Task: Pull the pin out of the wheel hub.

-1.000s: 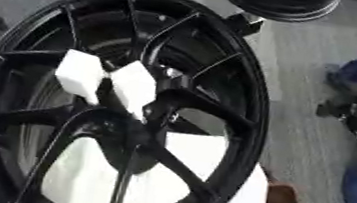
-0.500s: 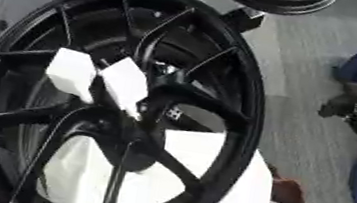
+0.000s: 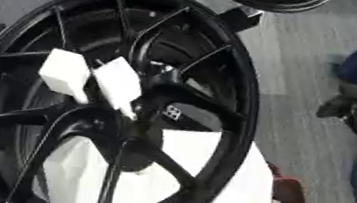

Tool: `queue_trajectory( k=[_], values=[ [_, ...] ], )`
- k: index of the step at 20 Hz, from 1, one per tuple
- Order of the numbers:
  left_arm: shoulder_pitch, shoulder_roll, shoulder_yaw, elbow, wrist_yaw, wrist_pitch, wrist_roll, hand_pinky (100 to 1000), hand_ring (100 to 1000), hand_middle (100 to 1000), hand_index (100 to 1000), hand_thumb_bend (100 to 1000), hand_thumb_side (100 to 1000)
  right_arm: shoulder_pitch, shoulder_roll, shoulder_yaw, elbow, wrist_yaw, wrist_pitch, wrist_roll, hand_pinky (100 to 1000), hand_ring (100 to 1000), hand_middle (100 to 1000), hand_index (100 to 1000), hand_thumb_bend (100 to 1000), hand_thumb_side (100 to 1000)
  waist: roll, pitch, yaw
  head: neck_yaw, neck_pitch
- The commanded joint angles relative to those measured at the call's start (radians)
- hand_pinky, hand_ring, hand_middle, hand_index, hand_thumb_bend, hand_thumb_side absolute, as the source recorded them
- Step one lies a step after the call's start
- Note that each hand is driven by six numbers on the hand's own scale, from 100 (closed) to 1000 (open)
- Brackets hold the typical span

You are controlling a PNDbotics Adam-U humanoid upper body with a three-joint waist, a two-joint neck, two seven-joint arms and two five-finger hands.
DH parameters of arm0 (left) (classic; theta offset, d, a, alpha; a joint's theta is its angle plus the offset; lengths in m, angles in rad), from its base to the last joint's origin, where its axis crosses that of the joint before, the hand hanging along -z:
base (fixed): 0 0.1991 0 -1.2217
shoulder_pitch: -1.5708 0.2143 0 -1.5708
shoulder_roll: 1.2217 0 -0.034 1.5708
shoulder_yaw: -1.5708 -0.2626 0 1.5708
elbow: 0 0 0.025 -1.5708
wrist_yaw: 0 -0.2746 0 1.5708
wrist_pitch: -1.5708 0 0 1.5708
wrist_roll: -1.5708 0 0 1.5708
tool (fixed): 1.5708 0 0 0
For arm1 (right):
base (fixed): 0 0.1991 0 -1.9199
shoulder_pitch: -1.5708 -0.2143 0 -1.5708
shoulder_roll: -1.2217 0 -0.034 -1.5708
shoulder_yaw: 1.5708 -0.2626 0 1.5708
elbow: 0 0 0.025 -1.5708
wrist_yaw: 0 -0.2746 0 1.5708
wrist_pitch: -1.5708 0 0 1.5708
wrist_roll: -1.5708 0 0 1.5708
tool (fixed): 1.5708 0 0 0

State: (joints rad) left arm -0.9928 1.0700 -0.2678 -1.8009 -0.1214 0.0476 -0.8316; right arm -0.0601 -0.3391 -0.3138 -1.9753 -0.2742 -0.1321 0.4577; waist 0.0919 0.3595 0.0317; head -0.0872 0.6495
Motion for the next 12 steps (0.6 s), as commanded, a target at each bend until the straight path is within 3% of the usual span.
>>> queue_trajectory(
  k=[1,12],
  values=[
    [-0.073,-0.034,-0.047,0.044,-0.015,0.003,-0.051,812,752,661,786,419,585,0.002,-0.026,-0.005,-0.025,0.012,-0.002,-0.001,801,643,629,797,100,554,-0.003,-0.031,0.003,-0.005,-0.012],
    [-0.216,-0.175,-0.179,0.139,0.016,0.055,-0.075,809,764,678,797,460,598,0.008,-0.025,-0.001,-0.025,0.013,0.004,0.003,802,641,628,797,100,558,-0.005,-0.037,0.004,-0.007,-0.016]
  ],
)
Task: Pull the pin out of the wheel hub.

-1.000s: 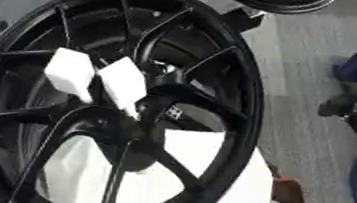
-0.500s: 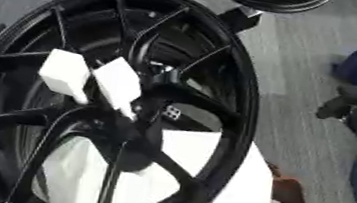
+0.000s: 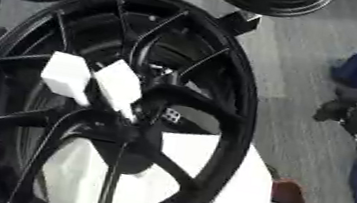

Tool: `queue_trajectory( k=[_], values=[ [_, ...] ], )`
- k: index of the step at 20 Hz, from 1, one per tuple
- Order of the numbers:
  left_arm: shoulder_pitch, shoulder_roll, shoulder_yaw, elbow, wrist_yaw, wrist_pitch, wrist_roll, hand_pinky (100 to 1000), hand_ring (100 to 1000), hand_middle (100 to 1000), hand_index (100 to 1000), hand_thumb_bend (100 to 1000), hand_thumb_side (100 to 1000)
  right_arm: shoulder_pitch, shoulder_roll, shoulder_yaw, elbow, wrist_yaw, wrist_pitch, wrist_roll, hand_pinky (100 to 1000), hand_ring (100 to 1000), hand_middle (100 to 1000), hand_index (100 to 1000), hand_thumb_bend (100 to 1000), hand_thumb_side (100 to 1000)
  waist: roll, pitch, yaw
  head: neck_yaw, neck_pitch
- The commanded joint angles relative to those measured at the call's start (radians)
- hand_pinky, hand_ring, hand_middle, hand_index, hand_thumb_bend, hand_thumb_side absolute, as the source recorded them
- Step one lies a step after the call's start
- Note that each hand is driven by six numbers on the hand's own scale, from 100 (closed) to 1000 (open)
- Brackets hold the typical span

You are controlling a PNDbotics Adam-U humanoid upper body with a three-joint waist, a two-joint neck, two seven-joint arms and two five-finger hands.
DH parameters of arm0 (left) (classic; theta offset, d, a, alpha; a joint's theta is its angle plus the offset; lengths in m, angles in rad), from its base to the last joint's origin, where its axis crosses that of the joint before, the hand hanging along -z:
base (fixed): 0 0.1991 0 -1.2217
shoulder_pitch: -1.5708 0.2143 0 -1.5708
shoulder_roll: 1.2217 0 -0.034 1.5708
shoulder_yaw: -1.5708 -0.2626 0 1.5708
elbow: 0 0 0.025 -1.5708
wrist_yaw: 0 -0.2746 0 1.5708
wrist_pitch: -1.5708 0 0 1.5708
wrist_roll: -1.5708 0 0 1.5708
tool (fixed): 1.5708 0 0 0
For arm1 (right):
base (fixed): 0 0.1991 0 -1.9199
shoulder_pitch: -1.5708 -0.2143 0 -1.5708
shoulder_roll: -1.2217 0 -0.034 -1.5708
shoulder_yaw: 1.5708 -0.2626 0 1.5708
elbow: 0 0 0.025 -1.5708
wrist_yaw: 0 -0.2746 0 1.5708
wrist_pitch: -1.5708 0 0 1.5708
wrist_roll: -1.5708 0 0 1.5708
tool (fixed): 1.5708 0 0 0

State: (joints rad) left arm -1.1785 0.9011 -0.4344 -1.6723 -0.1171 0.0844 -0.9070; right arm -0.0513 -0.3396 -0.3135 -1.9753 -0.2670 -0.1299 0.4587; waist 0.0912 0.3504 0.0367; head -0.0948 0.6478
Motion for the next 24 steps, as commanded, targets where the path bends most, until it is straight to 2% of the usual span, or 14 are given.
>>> queue_trajectory(
  k=[1,6,11,17,20,24],
  values=[
    [-0.037,-0.014,-0.025,0.012,0.019,0.026,0.000,810,768,683,799,464,603,-0.002,-0.024,0.000,-0.025,0.005,0.002,0.003,802,641,628,797,100,558,-0.004,-0.027,-0.003,0.002,-0.015],
    [-0.028,0.007,-0.041,-0.059,0.062,0.079,0.025,817,781,699,807,503,606,-0.006,-0.024,0.007,-0.025,0.008,0.007,0.012,802,641,628,797,100,564,-0.001,-0.019,-0.008,-0.006,-0.020],
    [0.007,0.056,-0.050,-0.181,0.056,0.179,0.127,811,777,699,808,498,594,-0.012,-0.026,0.016,-0.025,0.015,0.008,0.024,803,641,628,798,100,566,0.005,-0.010,-0.016,-0.012,-0.021],
    [0.057,0.106,-0.055,-0.290,0.085,0.269,0.165,824,802,740,854,527,575,-0.022,-0.026,0.023,-0.025,0.016,0.008,0.033,803,642,627,798,100,569,0.010,0.001,-0.030,-0.012,-0.019],
    [0.076,0.122,-0.057,-0.321,0.094,0.311,0.181,833,812,749,863,546,559,-0.026,-0.025,0.027,-0.025,0.017,0.011,0.037,804,642,627,798,100,571,0.011,0.004,-0.035,-0.004,-0.015],
    [0.086,0.126,-0.068,-0.327,0.099,0.332,0.194,839,819,756,865,572,554,-0.028,-0.025,0.030,-0.025,0.017,0.012,0.041,804,642,628,798,100,572,0.010,0.005,-0.039,0.000,-0.010]
  ],
)
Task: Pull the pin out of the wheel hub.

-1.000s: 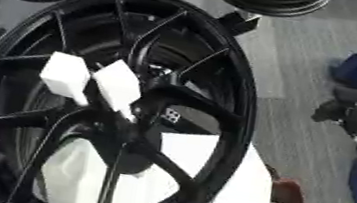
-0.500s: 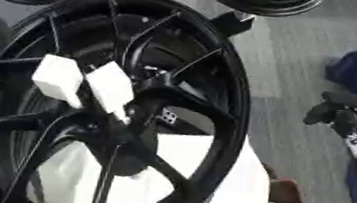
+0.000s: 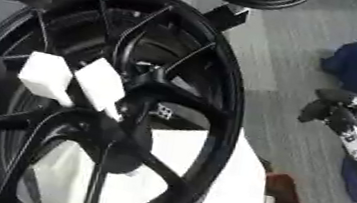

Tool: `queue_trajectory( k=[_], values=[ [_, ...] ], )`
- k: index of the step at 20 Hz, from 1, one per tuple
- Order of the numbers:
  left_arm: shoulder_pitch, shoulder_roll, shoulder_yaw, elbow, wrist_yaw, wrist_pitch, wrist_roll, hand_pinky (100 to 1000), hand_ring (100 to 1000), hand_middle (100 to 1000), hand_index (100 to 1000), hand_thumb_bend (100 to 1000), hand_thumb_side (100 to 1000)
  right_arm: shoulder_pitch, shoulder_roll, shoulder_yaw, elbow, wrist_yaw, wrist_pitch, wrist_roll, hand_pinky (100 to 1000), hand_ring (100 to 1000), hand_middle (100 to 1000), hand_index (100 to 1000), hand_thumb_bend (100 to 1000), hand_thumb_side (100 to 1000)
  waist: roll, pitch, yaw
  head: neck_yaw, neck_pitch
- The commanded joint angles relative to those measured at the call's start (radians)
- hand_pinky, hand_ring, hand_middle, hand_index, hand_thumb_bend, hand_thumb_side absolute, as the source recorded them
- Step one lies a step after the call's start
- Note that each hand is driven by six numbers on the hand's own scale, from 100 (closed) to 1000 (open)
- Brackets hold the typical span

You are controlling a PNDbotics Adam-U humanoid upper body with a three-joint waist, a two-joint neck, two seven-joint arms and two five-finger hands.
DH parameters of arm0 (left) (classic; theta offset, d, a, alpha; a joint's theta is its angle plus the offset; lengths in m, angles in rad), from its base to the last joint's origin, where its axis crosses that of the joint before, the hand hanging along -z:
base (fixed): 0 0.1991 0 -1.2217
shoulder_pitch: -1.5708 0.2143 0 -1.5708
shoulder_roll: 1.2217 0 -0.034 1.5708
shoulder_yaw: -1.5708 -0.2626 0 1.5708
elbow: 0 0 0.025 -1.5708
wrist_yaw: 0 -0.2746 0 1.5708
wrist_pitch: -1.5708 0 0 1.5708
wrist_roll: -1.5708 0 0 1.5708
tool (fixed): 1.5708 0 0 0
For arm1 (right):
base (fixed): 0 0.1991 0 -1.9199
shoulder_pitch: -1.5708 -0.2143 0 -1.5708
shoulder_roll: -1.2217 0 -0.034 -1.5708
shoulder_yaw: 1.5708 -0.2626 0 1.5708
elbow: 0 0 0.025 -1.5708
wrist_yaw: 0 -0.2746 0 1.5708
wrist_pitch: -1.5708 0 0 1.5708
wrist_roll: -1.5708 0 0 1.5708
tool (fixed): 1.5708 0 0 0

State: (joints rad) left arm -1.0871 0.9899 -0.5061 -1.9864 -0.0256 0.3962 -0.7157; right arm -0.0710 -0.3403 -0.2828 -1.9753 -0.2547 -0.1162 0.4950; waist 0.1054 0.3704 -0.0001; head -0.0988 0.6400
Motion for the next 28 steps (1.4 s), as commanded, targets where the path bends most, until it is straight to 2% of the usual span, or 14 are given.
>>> queue_trajectory(
  k=[1,7,17,28],
  values=[
    [-0.003,0.037,0.000,-0.013,0.009,0.023,0.001,840,820,757,865,574,554,-0.009,-0.024,0.000,-0.025,0.005,-0.001,0.005,804,642,628,798,100,572,-0.004,-0.015,-0.002,0.005,-0.001],
    [-0.001,0.024,-0.022,-0.014,-0.020,0.048,-0.019,827,808,743,849,576,504,-0.010,-0.024,0.002,-0.025,0.001,-0.001,0.007,804,643,628,799,100,571,-0.007,-0.017,-0.003,0.012,0.004],
    [-0.003,-0.013,-0.050,-0.011,-0.081,0.093,-0.051,807,787,715,820,484,434,-0.011,-0.020,0.007,-0.025,-0.001,-0.001,0.013,805,644,628,800,100,571,-0.015,-0.015,-0.004,0.022,0.006],
    [-0.006,-0.048,-0.079,0.037,-0.128,0.058,-0.086,802,785,715,811,441,386,-0.016,-0.016,0.010,-0.025,-0.005,-0.002,0.017,806,646,629,800,100,570,-0.019,-0.011,-0.011,0.030,0.003]
  ],
)
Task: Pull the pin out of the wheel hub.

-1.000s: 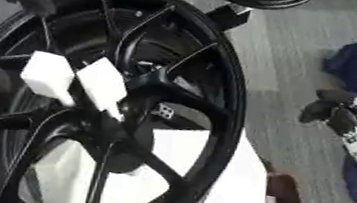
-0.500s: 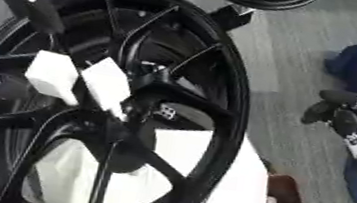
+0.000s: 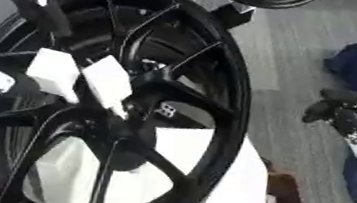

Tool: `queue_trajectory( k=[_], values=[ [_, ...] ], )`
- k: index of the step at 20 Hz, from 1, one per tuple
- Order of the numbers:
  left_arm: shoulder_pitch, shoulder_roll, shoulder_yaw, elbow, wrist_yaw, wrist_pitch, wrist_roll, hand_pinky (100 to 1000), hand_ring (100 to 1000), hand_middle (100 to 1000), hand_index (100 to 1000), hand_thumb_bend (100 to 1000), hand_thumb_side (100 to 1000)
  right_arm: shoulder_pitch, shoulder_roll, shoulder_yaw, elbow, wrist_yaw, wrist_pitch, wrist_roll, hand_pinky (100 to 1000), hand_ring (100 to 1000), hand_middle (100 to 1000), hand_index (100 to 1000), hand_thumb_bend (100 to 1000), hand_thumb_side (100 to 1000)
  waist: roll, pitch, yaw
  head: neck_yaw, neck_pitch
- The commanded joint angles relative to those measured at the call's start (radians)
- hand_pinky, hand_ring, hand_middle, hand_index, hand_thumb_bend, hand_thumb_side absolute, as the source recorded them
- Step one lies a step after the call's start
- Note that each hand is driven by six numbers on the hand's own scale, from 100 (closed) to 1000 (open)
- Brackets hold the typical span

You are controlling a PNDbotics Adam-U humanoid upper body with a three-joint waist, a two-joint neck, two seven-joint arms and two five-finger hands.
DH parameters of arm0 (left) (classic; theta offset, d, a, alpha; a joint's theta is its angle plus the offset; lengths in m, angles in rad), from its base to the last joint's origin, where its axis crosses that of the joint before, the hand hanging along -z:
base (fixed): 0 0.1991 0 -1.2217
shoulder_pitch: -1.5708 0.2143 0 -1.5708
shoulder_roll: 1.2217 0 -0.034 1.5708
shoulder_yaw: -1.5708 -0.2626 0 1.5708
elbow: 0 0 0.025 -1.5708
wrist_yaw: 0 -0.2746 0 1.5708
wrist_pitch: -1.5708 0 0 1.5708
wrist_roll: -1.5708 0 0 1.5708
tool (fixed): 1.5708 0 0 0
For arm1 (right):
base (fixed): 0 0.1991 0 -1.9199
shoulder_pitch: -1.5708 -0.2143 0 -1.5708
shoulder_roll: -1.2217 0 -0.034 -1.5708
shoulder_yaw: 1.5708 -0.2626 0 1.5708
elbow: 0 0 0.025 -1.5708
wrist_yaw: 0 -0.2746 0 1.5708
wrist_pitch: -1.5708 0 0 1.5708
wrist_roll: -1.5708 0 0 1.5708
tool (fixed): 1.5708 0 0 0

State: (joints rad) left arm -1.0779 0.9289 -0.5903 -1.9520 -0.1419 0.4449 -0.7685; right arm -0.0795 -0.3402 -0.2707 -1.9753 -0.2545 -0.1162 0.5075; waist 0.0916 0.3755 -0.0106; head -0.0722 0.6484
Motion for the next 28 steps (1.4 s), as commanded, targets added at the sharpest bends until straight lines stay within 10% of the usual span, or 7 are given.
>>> queue_trajectory(
  k=[1,15,28],
  values=[
    [-0.015,0.012,0.003,0.006,-0.015,0.004,-0.043,802,784,714,810,433,368,-0.008,-0.016,-0.002,-0.025,-0.006,-0.003,0.004,806,646,630,800,100,569,-0.005,-0.016,0.000,0.004,-0.005],
    [-0.005,-0.011,-0.001,0.082,-0.066,-0.027,-0.075,769,738,643,761,336,336,-0.010,-0.014,-0.001,-0.025,-0.011,-0.002,0.007,808,648,630,801,100,578,-0.009,-0.015,-0.003,0.007,-0.009],
    [-0.002,-0.031,-0.018,0.116,-0.080,-0.036,-0.074,777,769,706,819,450,344,-0.011,-0.012,0.000,-0.025,-0.018,-0.002,0.012,809,647,629,801,100,580,-0.011,-0.013,-0.007,0.009,-0.015]
  ],
)
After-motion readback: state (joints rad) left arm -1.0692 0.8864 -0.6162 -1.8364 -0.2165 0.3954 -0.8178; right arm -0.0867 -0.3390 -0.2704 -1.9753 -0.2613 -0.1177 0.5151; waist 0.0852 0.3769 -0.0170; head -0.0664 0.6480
